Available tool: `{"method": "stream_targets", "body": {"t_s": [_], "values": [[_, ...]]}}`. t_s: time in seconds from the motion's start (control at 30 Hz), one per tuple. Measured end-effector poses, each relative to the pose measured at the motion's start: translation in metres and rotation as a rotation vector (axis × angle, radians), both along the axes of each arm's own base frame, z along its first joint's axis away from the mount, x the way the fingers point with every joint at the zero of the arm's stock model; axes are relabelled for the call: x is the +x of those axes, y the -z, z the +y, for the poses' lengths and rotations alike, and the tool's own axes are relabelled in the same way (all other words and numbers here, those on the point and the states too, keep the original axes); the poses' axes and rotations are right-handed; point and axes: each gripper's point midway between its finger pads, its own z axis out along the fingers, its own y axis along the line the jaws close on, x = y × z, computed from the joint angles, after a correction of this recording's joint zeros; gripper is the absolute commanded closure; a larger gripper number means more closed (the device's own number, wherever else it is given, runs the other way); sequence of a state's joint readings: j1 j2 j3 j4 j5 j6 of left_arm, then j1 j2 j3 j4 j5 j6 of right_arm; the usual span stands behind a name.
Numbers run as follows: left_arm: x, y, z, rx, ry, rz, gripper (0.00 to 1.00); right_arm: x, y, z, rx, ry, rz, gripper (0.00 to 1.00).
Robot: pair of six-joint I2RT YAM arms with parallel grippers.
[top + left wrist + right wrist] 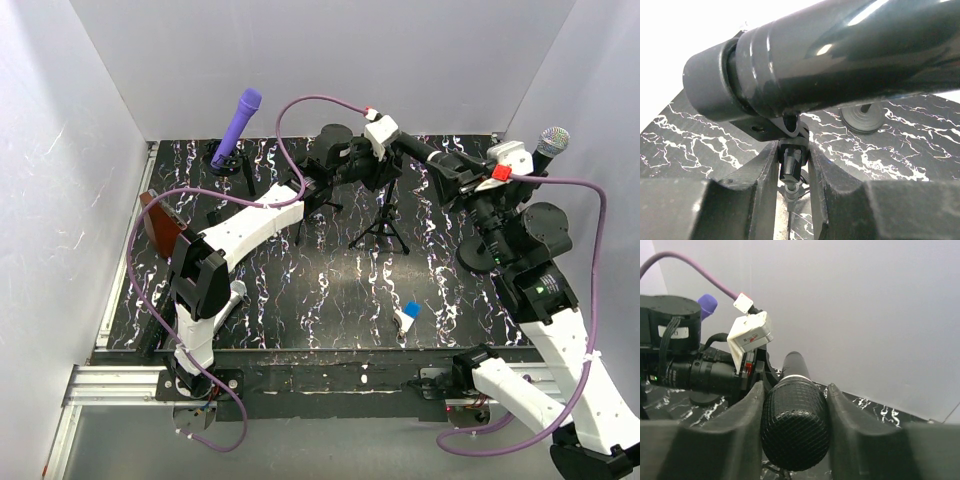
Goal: Remove the microphone from the stand
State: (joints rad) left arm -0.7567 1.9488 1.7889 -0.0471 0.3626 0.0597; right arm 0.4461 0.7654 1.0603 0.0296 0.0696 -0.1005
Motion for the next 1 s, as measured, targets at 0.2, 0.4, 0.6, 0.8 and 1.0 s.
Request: {"method": "stream_targets", "body": {"t_s": [0.2, 0.4, 0.6, 0.8, 1.0], "values": [[0.003, 0.000, 0.002, 0.001, -0.027, 0.014, 1.00, -0.007, -0.008, -0.004, 0.002, -0.001, 0.016, 0.99], [0.006, 0.000, 0.004, -0.006, -0.054, 0.027, 1.00, -0.043, -0.032, -0.015, -0.013, -0.028, 0.005, 0.99], [0.006, -0.001, 0.004, -0.008, -0.054, 0.025, 0.42, -0.092, -0.064, -0.026, -0.038, -0.087, -0.070, 0.99], [-0.003, 0.003, 0.009, 0.044, -0.017, 0.019, 0.15, -0.102, -0.071, -0.026, -0.090, -0.108, -0.109, 0.99], [-0.049, -0.024, 0.037, 0.105, 0.094, 0.026, 0.02, -0.100, -0.046, -0.014, -0.159, -0.167, -0.045, 0.99]]}}
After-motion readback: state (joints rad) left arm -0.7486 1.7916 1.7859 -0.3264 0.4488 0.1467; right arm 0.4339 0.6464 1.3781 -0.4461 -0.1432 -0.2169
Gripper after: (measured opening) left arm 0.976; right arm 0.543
